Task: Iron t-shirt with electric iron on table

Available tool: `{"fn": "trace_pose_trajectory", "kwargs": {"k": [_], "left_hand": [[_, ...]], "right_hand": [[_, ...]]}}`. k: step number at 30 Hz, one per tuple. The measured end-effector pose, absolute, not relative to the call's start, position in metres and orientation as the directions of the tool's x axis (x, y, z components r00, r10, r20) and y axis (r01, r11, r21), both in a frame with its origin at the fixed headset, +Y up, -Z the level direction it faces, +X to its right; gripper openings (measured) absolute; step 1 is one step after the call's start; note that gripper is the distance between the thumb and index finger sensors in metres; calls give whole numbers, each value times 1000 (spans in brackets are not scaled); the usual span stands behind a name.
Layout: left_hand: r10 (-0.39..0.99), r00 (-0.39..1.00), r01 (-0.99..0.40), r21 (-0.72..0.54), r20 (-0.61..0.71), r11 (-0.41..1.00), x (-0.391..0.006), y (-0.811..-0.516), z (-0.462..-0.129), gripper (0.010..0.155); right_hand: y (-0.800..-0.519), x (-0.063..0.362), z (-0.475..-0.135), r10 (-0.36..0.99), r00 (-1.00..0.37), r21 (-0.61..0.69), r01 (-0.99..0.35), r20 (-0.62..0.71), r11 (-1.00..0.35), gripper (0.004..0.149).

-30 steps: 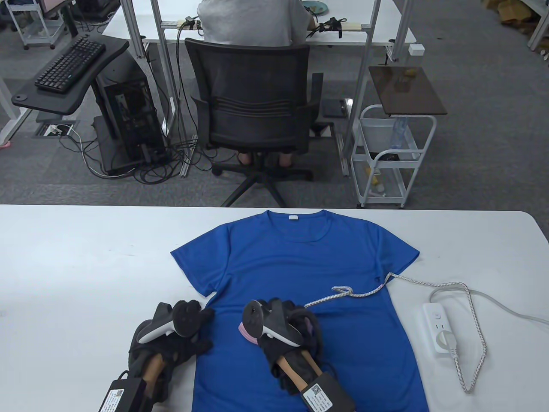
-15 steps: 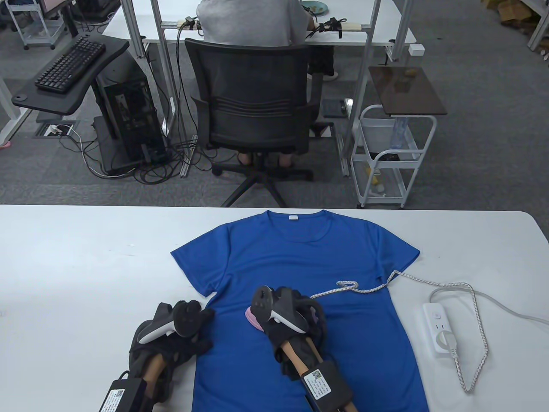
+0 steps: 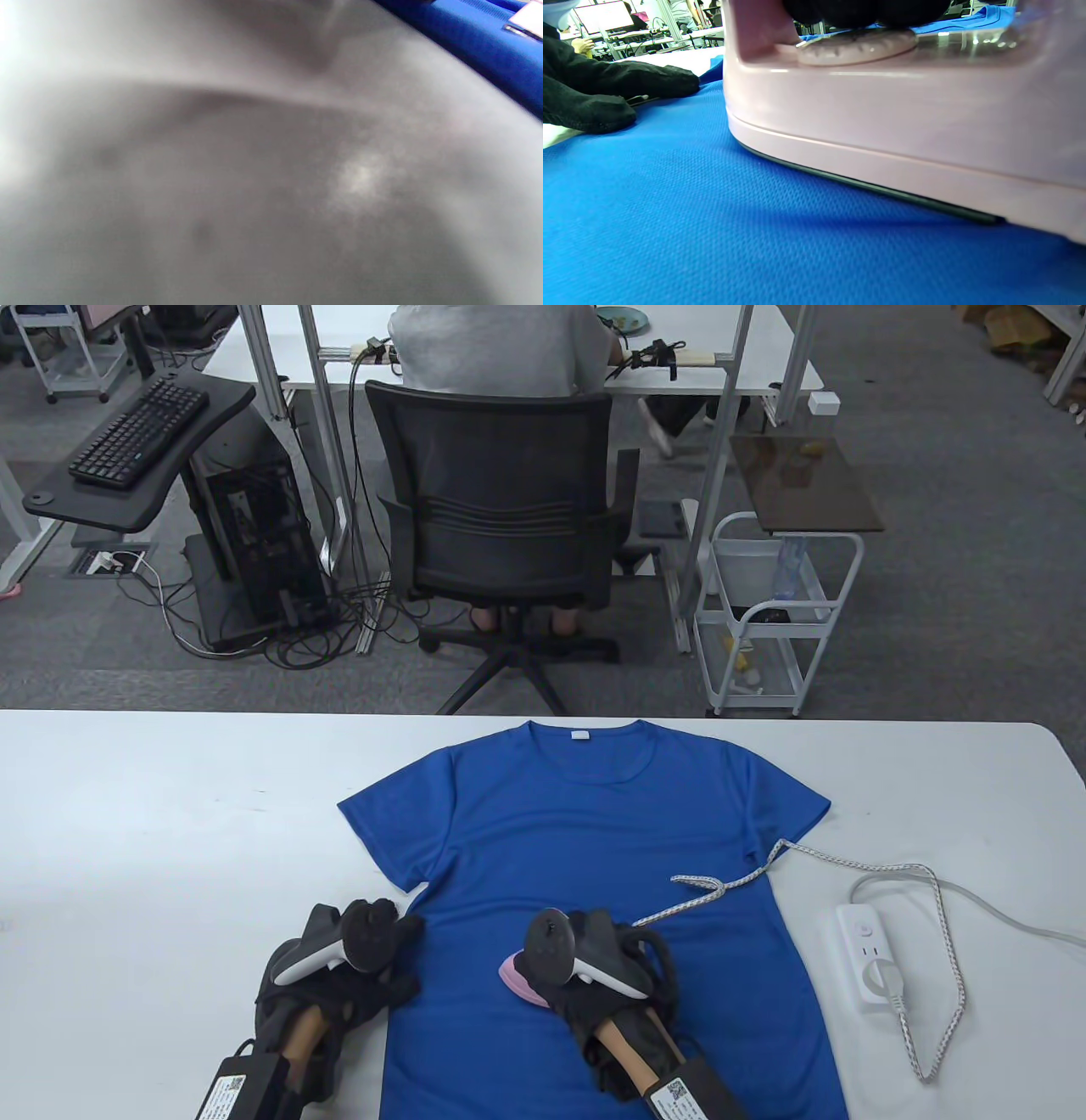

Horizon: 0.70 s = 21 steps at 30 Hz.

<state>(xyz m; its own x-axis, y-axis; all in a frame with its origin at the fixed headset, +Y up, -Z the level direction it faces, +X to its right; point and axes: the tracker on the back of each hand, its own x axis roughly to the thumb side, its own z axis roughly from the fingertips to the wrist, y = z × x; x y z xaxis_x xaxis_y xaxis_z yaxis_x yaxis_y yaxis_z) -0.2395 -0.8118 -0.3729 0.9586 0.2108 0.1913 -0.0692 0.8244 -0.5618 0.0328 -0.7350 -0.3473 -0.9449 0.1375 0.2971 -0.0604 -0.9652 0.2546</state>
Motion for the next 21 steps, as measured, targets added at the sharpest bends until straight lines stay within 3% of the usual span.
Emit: {"fn": "trace_pose_trajectory", "kwargs": {"k": [8, 21], "left_hand": [[204, 960, -62, -567, 190, 821, -239, -812, -372, 77], [195, 962, -56, -562, 190, 825, -238, -811, -372, 78]], "right_hand": [[-735, 31, -356, 105, -962, 228, -46, 252, -973, 64], [-738, 41, -400, 87, -992, 160, -71, 95, -985, 64]]}}
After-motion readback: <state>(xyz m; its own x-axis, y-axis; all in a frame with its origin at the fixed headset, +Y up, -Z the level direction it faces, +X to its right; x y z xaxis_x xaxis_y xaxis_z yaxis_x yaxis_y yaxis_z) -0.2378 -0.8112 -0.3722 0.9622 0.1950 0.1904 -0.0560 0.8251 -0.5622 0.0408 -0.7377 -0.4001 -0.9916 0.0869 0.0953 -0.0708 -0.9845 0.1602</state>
